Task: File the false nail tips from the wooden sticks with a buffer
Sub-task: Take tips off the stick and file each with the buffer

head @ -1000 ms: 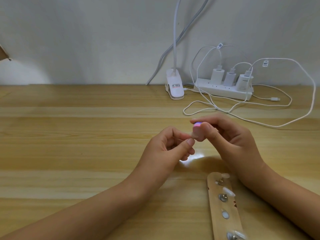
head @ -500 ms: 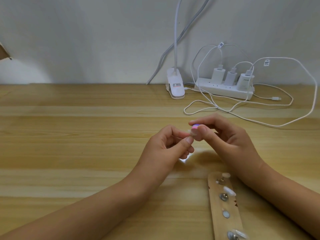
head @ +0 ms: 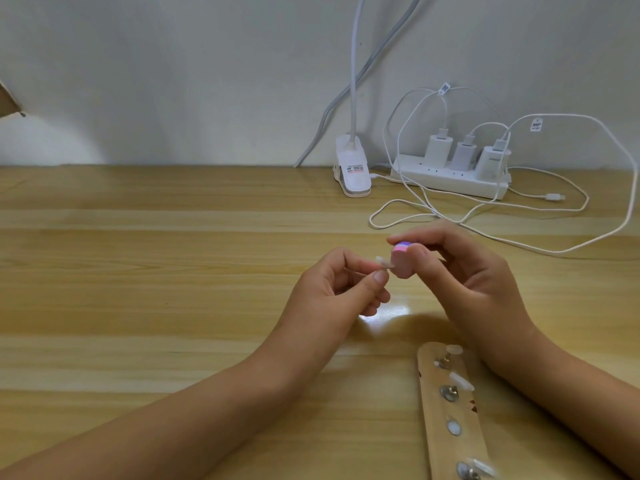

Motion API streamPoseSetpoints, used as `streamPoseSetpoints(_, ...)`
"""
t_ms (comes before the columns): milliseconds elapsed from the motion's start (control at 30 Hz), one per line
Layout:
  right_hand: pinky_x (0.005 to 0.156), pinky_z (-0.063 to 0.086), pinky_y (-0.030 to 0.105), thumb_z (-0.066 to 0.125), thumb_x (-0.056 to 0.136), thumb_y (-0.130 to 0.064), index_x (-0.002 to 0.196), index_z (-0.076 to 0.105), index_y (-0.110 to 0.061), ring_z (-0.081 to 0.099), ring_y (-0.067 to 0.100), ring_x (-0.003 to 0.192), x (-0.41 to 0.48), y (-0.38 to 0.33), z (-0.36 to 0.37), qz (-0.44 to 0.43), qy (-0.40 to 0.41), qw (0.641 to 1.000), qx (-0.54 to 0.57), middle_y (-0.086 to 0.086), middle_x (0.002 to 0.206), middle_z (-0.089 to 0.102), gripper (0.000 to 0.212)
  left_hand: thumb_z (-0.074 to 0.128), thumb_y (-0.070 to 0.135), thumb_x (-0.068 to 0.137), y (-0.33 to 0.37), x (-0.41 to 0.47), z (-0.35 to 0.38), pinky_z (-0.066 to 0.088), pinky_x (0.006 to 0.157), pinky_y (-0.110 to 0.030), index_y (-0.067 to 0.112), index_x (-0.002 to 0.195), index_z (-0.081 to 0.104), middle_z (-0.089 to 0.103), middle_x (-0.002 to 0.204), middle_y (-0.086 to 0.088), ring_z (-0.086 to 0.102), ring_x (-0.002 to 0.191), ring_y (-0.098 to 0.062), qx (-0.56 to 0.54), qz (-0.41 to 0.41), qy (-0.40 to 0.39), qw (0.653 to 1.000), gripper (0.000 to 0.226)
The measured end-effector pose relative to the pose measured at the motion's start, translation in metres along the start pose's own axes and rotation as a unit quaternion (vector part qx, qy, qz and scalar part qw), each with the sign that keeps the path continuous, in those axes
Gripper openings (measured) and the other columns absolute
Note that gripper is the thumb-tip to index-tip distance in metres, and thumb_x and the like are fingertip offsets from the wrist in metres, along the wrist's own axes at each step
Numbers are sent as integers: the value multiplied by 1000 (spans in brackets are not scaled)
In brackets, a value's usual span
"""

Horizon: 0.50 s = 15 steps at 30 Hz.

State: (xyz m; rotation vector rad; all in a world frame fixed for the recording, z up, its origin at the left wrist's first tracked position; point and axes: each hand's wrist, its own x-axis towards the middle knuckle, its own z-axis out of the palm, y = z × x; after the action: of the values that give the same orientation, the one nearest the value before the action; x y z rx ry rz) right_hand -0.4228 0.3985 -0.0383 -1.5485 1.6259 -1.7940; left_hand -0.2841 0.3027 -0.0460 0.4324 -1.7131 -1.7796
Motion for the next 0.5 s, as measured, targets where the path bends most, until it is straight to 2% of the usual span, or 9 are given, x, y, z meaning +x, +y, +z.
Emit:
streamPoseSetpoints(100, 75, 50, 18, 66, 90, -29, 99, 70, -14, 67, 6, 82, 1, 1, 1, 29, -14, 999, 15, -10, 87, 69, 18, 63, 8, 91, 0, 0, 0, 48, 61, -15, 16, 84, 63, 69, 67, 3, 61, 64, -6, -3, -1, 2, 1000, 10)
streamPoseSetpoints(233, 78, 51, 18, 65, 91, -32, 101, 69, -15, 67, 10, 89, 0, 1, -1, -4, -5, 1000, -4, -6, 95, 69, 20, 64, 8, 91, 0, 0, 0, 48, 61, -15, 16, 84, 63, 68, 66, 3, 61, 64, -6, -1, -4, 2, 1000, 11)
streamPoseSetpoints(300, 76, 51, 16, 67, 92, -33, 100, 71, -16, 67, 8, 87, 1, 1, 0, 24, -16, 999, 13, -8, 91, 69, 19, 64, 8, 90, 0, 0, 0, 48, 60, -15, 16, 84, 64, 69, 66, 3, 61, 62, -5, -3, -6, 3, 1000, 11)
streamPoseSetpoints(433, 79, 54, 25, 66, 90, -34, 100, 71, -21, 67, 14, 91, 1, 2, -1, -6, -7, 1000, -13, -5, 97, 69, 18, 64, 8, 90, 0, 0, 0, 48, 60, -14, 17, 84, 65, 69, 66, 3, 62, 63, -5, -7, -9, 5, 1000, 11)
streamPoseSetpoints(500, 79, 53, 25, 68, 88, -34, 99, 71, -23, 67, 13, 92, 0, 2, -1, 1, -8, 1000, -4, -5, 97, 69, 16, 64, 8, 90, 0, 0, 0, 48, 60, -14, 17, 85, 65, 69, 66, 3, 62, 63, -4, -7, -11, 7, 1000, 10)
